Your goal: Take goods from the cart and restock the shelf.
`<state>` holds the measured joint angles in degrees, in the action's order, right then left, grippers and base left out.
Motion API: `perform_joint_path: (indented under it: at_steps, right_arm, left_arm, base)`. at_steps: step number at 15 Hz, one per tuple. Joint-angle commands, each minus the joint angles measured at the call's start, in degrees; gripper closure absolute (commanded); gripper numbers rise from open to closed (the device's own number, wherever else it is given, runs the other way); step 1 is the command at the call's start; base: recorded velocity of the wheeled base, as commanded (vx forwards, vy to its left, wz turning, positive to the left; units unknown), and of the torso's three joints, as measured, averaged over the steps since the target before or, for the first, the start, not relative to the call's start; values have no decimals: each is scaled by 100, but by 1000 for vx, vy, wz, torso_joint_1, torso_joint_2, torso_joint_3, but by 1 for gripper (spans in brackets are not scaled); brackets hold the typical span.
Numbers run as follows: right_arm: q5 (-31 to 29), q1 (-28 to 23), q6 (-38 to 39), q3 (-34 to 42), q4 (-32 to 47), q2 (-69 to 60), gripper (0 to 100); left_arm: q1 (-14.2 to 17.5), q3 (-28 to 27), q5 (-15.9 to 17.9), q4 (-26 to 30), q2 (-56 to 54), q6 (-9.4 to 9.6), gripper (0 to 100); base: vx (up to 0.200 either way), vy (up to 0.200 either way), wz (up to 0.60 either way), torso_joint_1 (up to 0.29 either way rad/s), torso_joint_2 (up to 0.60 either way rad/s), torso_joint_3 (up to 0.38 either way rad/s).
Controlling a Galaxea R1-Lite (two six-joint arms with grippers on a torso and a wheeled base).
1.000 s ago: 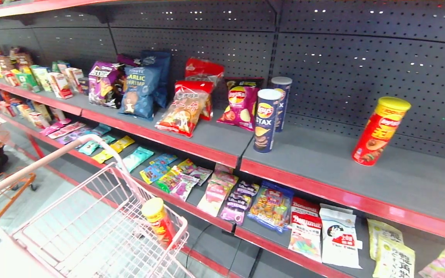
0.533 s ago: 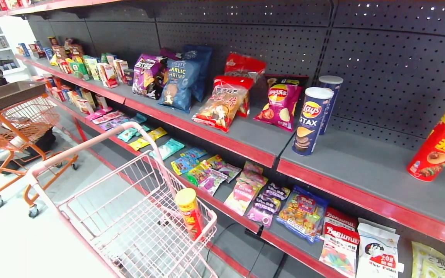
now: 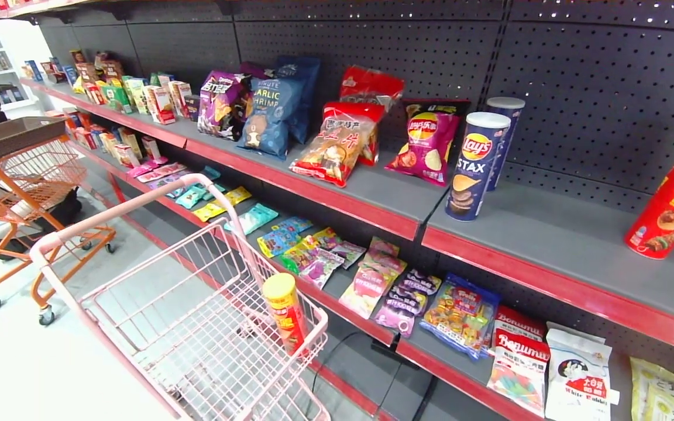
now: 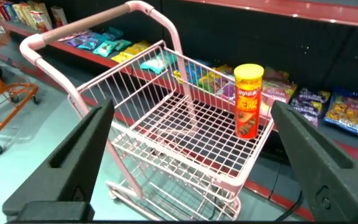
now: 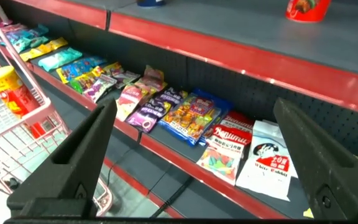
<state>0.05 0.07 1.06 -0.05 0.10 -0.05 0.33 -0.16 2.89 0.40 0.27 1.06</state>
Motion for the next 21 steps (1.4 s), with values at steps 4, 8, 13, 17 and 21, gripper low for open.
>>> perform_joint_path:
  at_steps: [4,8,13,17,21]
  right_arm:
    - [-5,1,8,-4,-1,5,0]
    - [-5,1,8,-4,-1,5,0]
    - [-5,1,-1,-4,-1,5,0]
    - [4,1,-9,-4,-1,5,0]
    - [4,1,-1,-4,-1,5,0]
  left_arm:
    - [2,-2,1,4,0,-1,0]
    - [2,-2,1,4,8,-1,0]
    - [2,-2,1,4,8,-1,0]
    - [2,-2,1,4,8,-1,0]
    - [2,-11,36,-5,26,52,0]
  base:
    - [0,0,0,-154,370,220]
    - [0,0,0,-151,392,237]
    - [0,0,0,-202,536,327]
    - [0,0,0,-176,516,336]
    - [0,0,0,-45,121,84]
